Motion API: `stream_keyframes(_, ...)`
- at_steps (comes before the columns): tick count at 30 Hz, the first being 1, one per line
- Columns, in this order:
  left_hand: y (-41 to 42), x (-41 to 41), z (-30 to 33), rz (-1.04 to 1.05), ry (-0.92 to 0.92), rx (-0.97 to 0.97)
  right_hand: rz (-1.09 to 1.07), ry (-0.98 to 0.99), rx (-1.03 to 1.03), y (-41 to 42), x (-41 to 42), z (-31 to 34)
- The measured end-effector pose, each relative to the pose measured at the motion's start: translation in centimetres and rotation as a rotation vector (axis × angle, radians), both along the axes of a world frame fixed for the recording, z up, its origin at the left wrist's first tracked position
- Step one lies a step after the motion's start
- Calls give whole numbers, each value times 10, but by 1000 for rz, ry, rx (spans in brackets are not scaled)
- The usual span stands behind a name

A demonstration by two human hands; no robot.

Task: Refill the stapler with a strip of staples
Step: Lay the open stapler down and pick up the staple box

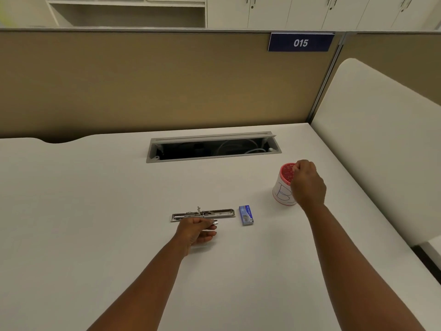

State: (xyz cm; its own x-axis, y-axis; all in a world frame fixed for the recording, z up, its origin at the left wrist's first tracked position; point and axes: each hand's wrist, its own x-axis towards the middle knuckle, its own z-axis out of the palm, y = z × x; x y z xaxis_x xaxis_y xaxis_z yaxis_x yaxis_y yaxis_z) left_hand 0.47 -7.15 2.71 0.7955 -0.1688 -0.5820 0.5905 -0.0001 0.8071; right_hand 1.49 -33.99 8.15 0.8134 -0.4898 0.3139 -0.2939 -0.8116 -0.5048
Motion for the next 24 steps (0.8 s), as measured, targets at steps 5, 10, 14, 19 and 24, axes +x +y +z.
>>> stream_keyframes(5,-7,3,2,-13,-3,0,-27,203,-58,-26,8,-7)
stream_keyframes(10,-12,4,4,-21,-8,-3,-28,189,-75,-34,10,-11)
stream_keyframes(14,-18,4,8,-23,-8,-18,-34,132,-60,-34,8,-9)
stream_keyframes(19,-31,6,19,-27,-23,-54,136,-62,175,-10,-4,1)
stream_keyframes(24,-52,5,30,-81,-63,-65,642,228,345,29,-27,-1)
